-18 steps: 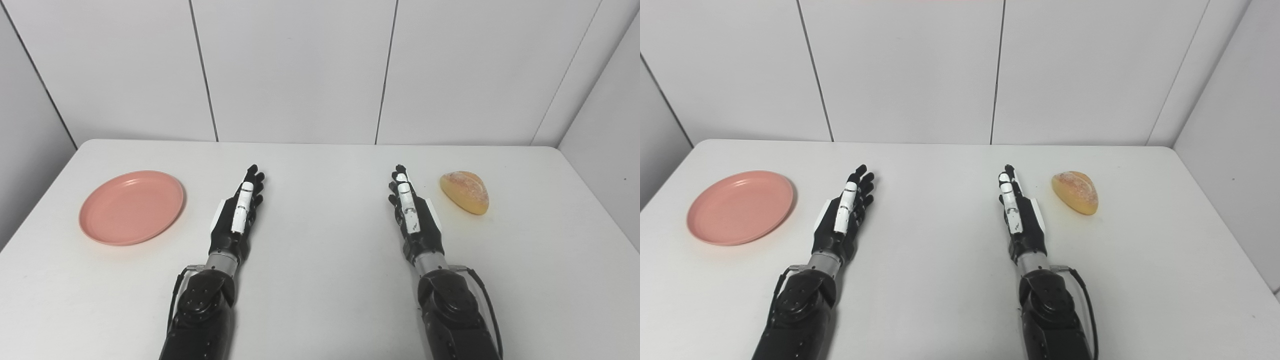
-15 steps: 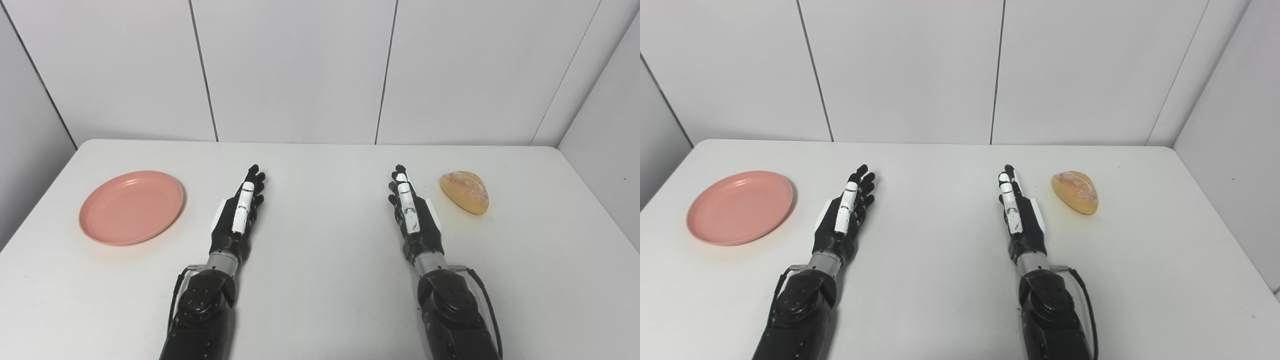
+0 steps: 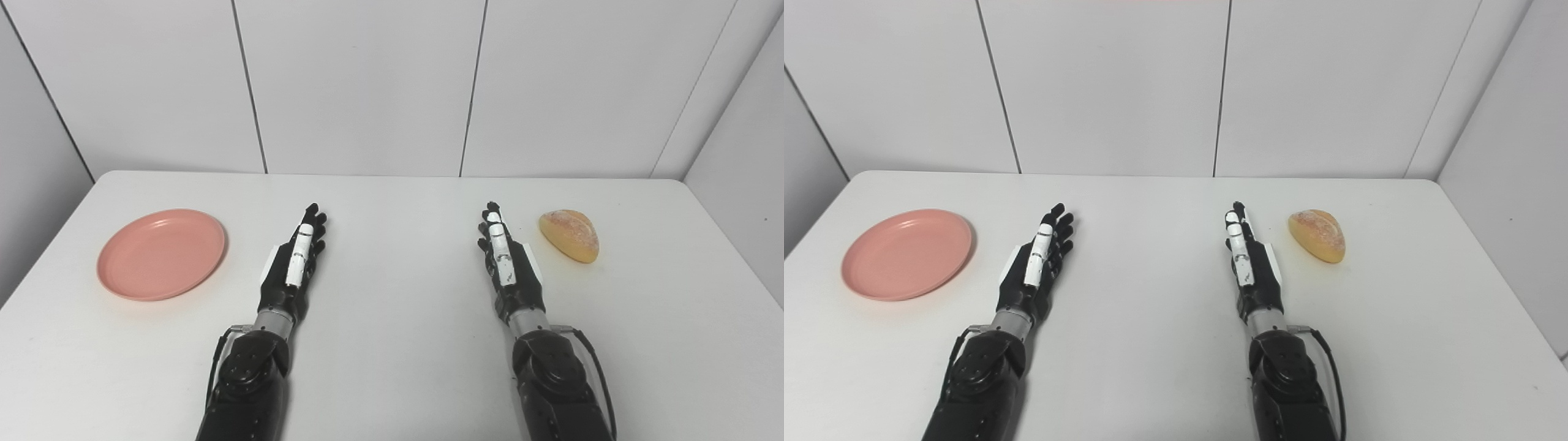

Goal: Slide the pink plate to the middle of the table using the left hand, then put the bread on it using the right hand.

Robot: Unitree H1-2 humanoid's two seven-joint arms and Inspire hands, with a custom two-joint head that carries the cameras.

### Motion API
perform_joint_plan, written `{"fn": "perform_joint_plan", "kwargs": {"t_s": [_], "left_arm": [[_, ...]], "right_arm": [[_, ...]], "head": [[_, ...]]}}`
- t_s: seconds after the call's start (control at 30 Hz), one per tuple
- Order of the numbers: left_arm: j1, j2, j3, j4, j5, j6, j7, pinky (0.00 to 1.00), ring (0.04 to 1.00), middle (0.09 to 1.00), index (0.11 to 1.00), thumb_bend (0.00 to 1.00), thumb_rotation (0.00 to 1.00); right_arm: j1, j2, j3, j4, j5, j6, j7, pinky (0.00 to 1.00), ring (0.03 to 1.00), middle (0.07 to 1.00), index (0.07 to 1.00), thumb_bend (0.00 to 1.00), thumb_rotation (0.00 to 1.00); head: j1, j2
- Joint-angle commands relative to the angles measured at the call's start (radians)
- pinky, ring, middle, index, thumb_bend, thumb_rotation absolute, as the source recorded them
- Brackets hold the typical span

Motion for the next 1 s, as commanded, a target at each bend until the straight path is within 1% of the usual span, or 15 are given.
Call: {"fn": "perform_joint_plan", "kwargs": {"t_s": [0.0,0.13,0.2,0.27,0.3,0.33,0.37,0.4,0.43,0.47,0.53,0.67,0.77,0.83,0.97], "left_arm": [[-0.034,0.001,-0.003,-0.03,0.008,-0.011,-0.006,1.0,0.991,0.97,0.957,0.46,1.0],[-0.033,0.001,-0.004,-0.033,0.01,-0.004,-0.004,1.0,0.99,0.967,0.954,0.47,1.0],[-0.033,-0.002,-0.004,-0.032,0.008,-0.005,-0.004,1.0,0.991,0.969,0.954,0.46,1.0],[-0.032,-0.008,-0.007,-0.03,0.017,-0.014,0.003,0.99,0.982,0.961,0.95,0.46,1.0],[-0.03,-0.013,-0.012,-0.026,0.027,-0.023,0.009,0.98,0.98,0.959,0.949,0.45,1.0],[-0.029,-0.016,-0.016,-0.023,0.034,-0.03,0.013,0.97,0.977,0.959,0.951,0.45,1.0],[-0.027,-0.023,-0.021,-0.018,0.043,-0.038,0.017,0.97,0.977,0.959,0.951,0.45,1.0],[-0.026,-0.029,-0.024,-0.013,0.05,-0.043,0.021,0.97,0.977,0.958,0.948,0.47,1.0],[-0.027,-0.039,-0.028,-0.001,0.067,-0.056,0.035,0.97,0.977,0.958,0.947,0.47,1.0],[-0.028,-0.046,-0.031,0.008,0.079,-0.066,0.046,0.97,0.972,0.948,0.936,0.47,1.0],[-0.038,-0.057,-0.04,0.045,0.104,-0.096,0.061,0.98,0.976,0.947,0.932,0.48,1.0],[-0.054,-0.074,-0.045,0.096,0.112,-0.138,0.068,0.99,0.989,0.966,0.948,0.48,1.0],[-0.063,-0.082,-0.043,0.122,0.12,-0.169,0.079,0.98,0.986,0.964,0.949,0.48,1.0],[-0.068,-0.086,-0.039,0.129,0.122,-0.17,0.087,0.99,0.988,0.966,0.952,0.49,1.0],[-0.076,-0.091,-0.018,0.134,0.085,-0.185,0.079,1.0,0.999,0.978,0.961,0.5,1.0]], "right_arm": [[-0.047,0.005,-0.004,-0.022,0.006,-0.036,0.003,1.0,1.0,1.0,1.0,0.68,1.0],[-0.046,0.004,-0.004,-0.021,0.003,-0.037,0.001,1.0,1.0,1.0,1.0,0.68,1.0],[-0.045,0.003,-0.006,-0.023,0.003,-0.034,0.0,1.0,1.0,1.0,1.0,0.68,1.0],[-0.042,0.001,-0.009,-0.024,0.008,-0.039,0.002,1.0,1.0,1.0,1.0,0.67,1.0],[-0.038,-0.005,-0.013,-0.027,0.017,-0.039,0.011,1.0,1.0,1.0,1.0,0.67,1.0],[-0.035,-0.009,-0.015,-0.029,0.023,-0.038,0.018,1.0,1.0,1.0,1.0,0.66,1.0],[-0.031,-0.017,-0.022,-0.023,0.028,-0.05,0.021,1.0,1.0,1.0,1.0,0.65,1.0],[-0.029,-0.022,-0.026,-0.017,0.032,-0.059,0.023,1.0,1.0,1.0,1.0,0.64,0.98],[-0.029,-0.028,-0.037,-0.003,0.04,-0.068,0.022,1.0,1.0,1.0,1.0,0.64,0.98],[-0.03,-0.032,-0.045,0.006,0.046,-0.073,0.022,1.0,1.0,1.0,1.0,0.64,0.96],[-0.027,-0.051,-0.052,0.021,0.053,-0.074,0.037,1.0,1.0,1.0,1.0,0.65,0.95],[-0.032,-0.076,-0.057,0.058,0.071,-0.088,0.073,1.0,1.0,1.0,1.0,0.72,0.96],[-0.036,-0.088,-0.061,0.079,0.077,-0.097,0.082,1.0,1.0,1.0,1.0,0.74,0.95],[-0.038,-0.094,-0.064,0.091,0.079,-0.107,0.087,1.0,1.0,1.0,1.0,0.75,0.94],[-0.039,-0.098,-0.073,0.103,0.083,-0.115,0.087,1.0,1.0,1.0,1.0,0.75,0.92]], "head": [[0.0,-0.001],[0.007,-0.003],[0.043,-0.009],[0.094,-0.021],[0.156,-0.041],[0.156,-0.041],[0.219,-0.061],[0.228,-0.065],[0.283,-0.085],[0.283,-0.085],[0.349,-0.113],[0.395,-0.14],[0.405,-0.146],[0.411,-0.153],[0.417,-0.166]]}}
